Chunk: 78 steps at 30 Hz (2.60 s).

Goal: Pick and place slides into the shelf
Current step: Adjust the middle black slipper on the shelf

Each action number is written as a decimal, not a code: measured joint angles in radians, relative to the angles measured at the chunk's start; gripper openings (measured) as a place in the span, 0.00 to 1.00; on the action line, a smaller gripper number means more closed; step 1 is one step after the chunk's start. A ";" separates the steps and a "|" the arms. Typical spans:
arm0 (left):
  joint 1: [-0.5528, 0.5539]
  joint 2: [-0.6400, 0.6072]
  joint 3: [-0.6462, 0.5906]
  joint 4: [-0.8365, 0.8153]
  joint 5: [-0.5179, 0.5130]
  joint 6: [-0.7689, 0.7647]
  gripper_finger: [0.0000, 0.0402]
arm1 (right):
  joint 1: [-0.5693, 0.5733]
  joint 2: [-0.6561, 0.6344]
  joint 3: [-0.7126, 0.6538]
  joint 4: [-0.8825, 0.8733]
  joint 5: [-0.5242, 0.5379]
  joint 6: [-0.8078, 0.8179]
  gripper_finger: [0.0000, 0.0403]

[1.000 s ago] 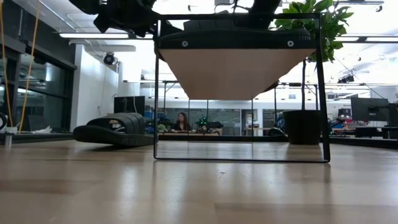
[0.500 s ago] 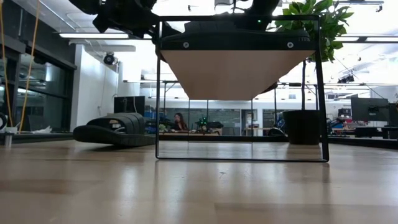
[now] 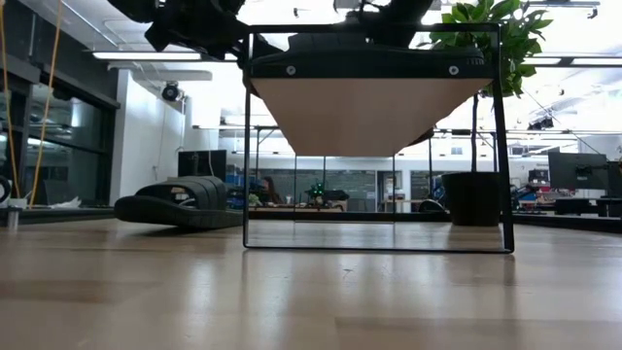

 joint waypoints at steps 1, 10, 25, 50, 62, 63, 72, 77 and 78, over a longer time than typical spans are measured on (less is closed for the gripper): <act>0.000 0.000 0.000 0.000 -0.001 0.003 0.85 | 0.006 -0.006 0.000 0.006 -0.006 0.000 0.48; 0.000 0.000 0.000 0.000 -0.004 0.007 0.85 | 0.070 -0.033 0.000 0.021 -0.181 0.058 0.48; 0.000 0.000 0.000 0.001 -0.009 0.007 0.85 | 0.124 -0.030 0.000 -0.014 -0.266 0.143 0.48; 0.000 0.000 0.000 0.002 -0.009 0.007 0.85 | 0.115 -0.031 -0.046 -0.023 -0.334 0.215 0.48; 0.000 0.000 0.000 0.002 -0.009 0.007 0.85 | 0.116 -0.031 -0.046 -0.013 -0.329 0.213 0.48; 0.000 0.000 0.000 0.001 -0.009 0.007 0.85 | 0.116 -0.031 -0.046 -0.013 -0.315 0.213 0.48; 0.000 0.000 0.000 0.000 -0.009 0.006 0.85 | 0.116 -0.032 -0.047 -0.017 -0.292 0.219 0.48; 0.000 0.000 0.000 -0.008 -0.009 0.006 0.85 | 0.116 -0.032 -0.048 -0.089 -0.225 0.233 0.48; 0.000 0.000 0.000 -0.011 -0.009 0.006 0.85 | 0.116 -0.032 -0.048 -0.102 -0.223 0.245 0.48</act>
